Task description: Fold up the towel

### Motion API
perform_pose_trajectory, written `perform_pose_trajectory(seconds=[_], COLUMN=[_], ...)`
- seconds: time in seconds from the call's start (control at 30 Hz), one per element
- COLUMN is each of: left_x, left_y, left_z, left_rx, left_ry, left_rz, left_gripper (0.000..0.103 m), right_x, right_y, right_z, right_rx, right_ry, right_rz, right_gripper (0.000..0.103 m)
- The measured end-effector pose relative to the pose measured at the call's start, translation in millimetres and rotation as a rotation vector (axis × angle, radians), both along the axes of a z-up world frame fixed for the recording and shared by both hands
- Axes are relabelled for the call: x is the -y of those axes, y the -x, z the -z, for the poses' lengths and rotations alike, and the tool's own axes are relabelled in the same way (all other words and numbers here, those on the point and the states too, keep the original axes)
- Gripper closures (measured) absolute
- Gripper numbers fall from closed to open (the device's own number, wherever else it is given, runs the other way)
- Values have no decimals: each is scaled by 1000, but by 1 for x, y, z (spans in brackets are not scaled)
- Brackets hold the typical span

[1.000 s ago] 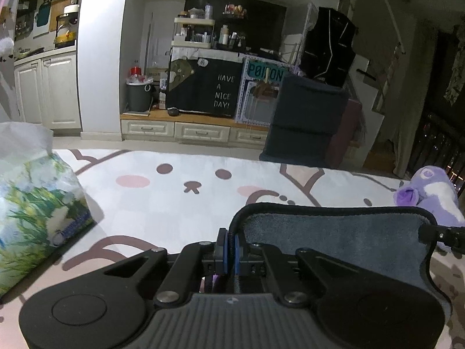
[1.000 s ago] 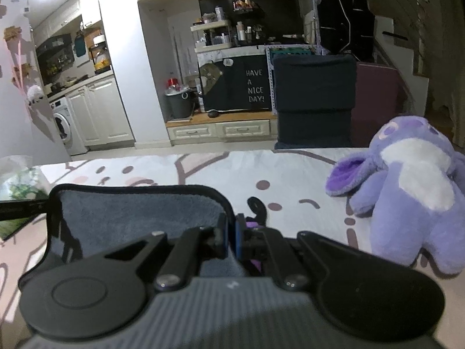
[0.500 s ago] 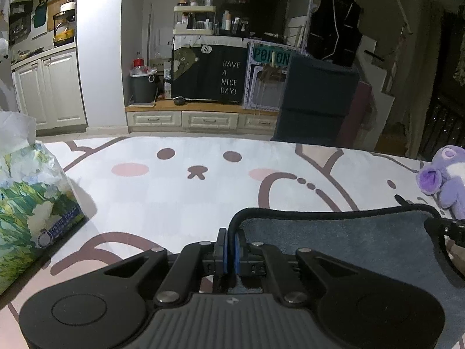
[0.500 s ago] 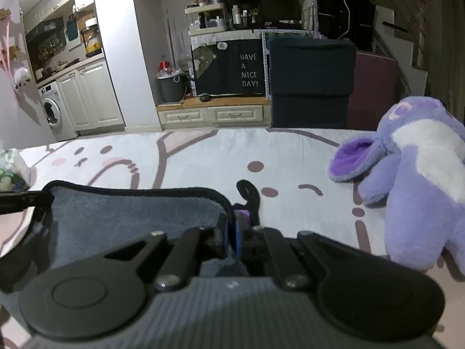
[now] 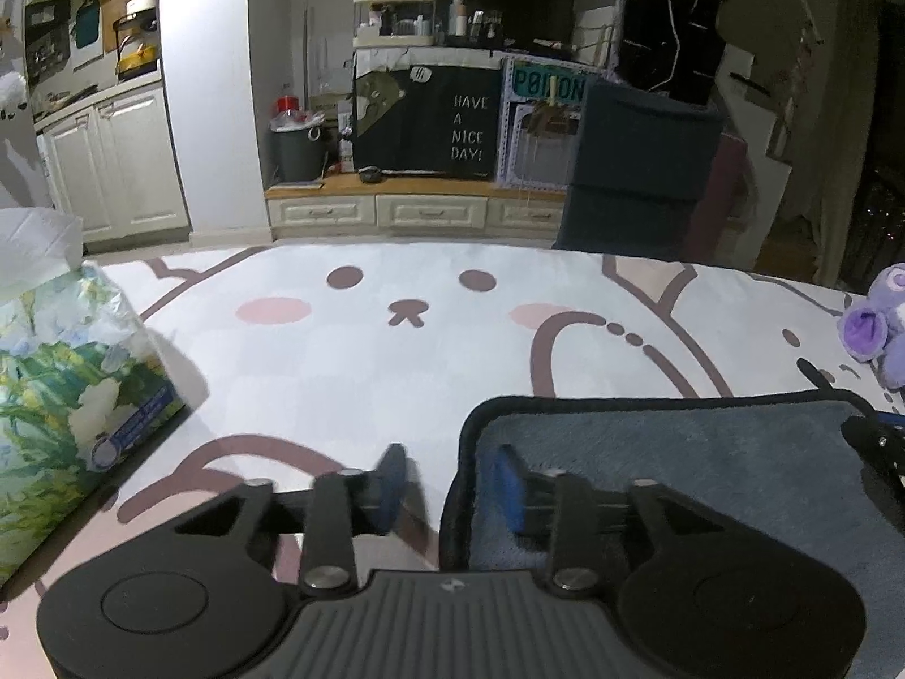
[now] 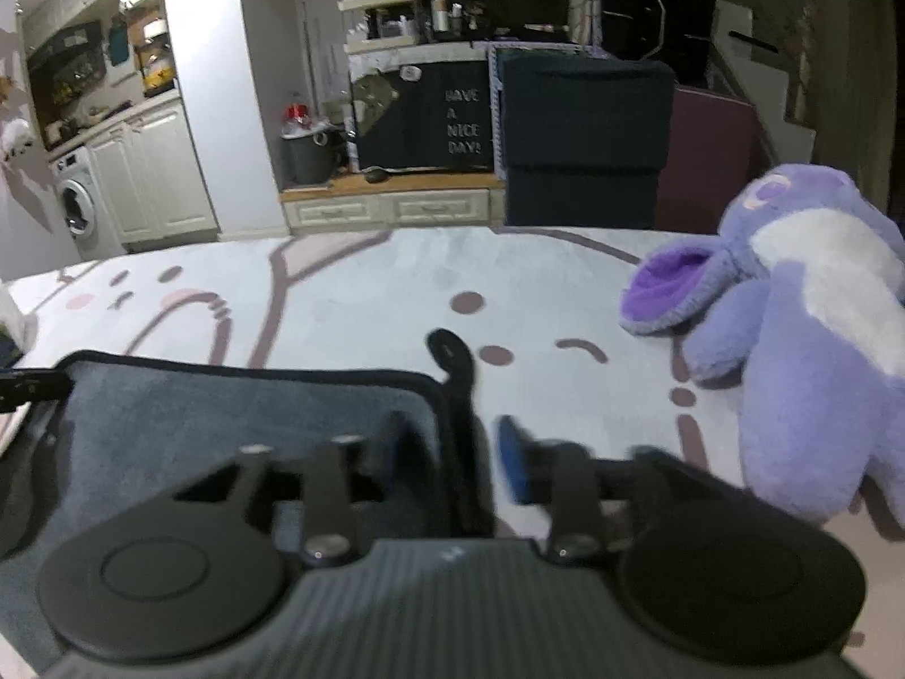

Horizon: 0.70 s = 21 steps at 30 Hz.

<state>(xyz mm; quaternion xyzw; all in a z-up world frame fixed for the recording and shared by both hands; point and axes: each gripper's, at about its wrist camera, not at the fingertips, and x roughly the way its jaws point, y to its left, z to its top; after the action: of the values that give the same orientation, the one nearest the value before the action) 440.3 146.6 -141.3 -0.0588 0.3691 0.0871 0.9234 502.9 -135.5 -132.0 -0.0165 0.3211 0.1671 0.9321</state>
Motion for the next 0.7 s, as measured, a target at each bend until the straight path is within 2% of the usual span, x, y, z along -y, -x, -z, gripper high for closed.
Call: perform_pose_trajectory(seconds=[0.07,0.13,0.2,0.23,0.33,0.4,0.5,0.7], left_x=[-1,-2,-1,0,5,10,16,23], left_y=[1,3,5,6,9,12,18,31], left_z=[0,-2,-5,-6,-11,-16,-24,-44], left_rx=[-12,-24,-27,-27,-39,-46,-46,-31], left_ry=[12,19,28,30,26,12,-8,-10], left_rz=[3,-2,-9,-13,-7,0,4,-5], left_gripper=[55,35,21,18,11,5,2,0], right_x=[4,6,6,6,7,8,8,9], right_y=[0,1,2,4,8,11,16,28], right_z=[-1,-4,-7,-8,-13,-17,-22,-35], right_rx=[-7,-11,-8,-4,4,5,-4,-5], right_ry=[-24,-28,-27,-26,-26,-25,-19,-8], right_rz=[-4,-2,-14,-15,-17,-12,-3,11], right_gripper=[51,44,35,29,16,9,1,0])
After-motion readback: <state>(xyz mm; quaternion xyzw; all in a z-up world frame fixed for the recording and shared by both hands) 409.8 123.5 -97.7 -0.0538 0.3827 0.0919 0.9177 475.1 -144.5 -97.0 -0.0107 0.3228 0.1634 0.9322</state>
